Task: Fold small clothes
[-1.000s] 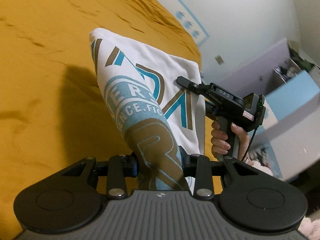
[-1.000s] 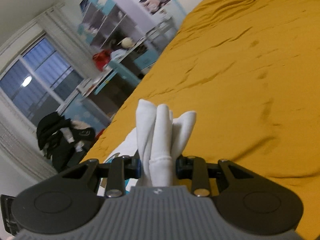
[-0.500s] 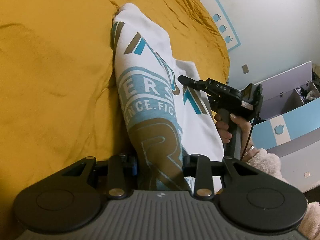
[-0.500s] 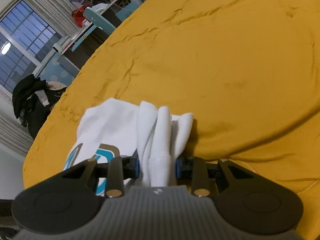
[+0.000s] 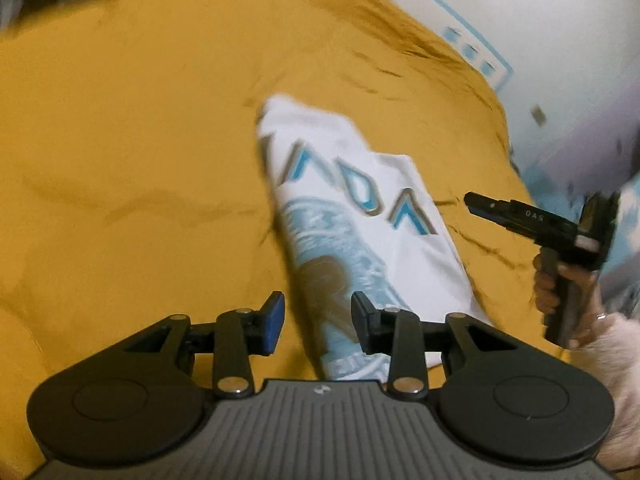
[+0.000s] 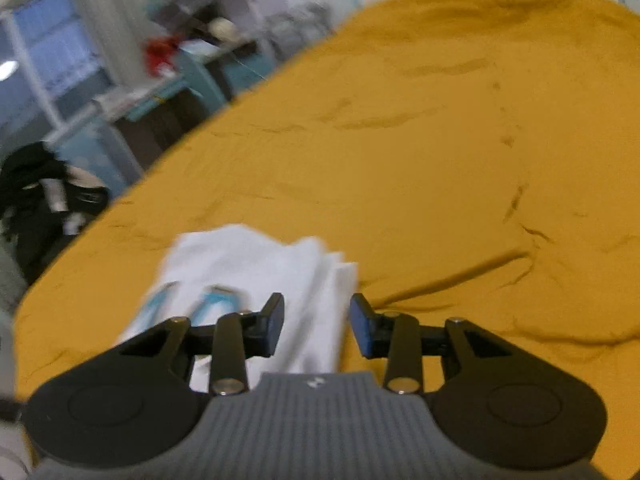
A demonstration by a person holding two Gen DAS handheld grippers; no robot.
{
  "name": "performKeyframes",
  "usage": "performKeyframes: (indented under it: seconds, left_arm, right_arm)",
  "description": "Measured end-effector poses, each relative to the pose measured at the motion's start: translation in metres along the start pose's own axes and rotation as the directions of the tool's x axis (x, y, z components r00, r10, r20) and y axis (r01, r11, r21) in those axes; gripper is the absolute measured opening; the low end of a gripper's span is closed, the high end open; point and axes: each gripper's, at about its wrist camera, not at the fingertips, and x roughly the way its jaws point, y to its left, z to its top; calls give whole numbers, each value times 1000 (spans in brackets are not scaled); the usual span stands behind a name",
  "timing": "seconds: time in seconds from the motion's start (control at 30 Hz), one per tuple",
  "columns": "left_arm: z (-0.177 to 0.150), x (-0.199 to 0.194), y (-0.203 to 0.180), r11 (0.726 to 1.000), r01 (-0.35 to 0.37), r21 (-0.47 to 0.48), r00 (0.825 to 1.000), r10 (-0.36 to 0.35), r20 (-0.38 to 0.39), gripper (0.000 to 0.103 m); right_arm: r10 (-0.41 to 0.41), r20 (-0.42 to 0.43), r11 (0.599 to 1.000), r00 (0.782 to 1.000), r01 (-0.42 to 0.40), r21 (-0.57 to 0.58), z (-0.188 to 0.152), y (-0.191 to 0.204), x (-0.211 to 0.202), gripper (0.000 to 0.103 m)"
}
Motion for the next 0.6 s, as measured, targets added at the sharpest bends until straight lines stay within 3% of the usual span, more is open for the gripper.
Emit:
performKeyframes:
  seconds: [0.1, 0.2, 0.37, 0.47, 0.6]
  left_arm:
    - [-3, -6, -36, 994, 43, 98, 998, -47, 39, 42]
    - [-9, 2, -60, 987, 55, 151, 997, -62, 44, 46]
    - [-23, 33, -45, 996, -6, 88, 1000, 5, 5, 46]
    - [-34, 51, -28, 1000, -1, 30, 1000, 1, -17, 42]
    - [-41, 55, -16, 1000, 8, -9, 1000, -8, -11, 38]
  right_arm:
    - [56, 21, 996, 998, -55, -64, -29, 37, -22, 34]
    - [88, 7, 995, 996, -87, -58, -51, 56, -29, 34]
    - [84, -80, 996, 993, -84, -6, -74, 47, -19, 34]
    - [47, -116, 999, 992, -47, 6, -83, 33, -8, 25]
    - [62, -135, 997, 989, -55, 58, -93, 18, -3, 25]
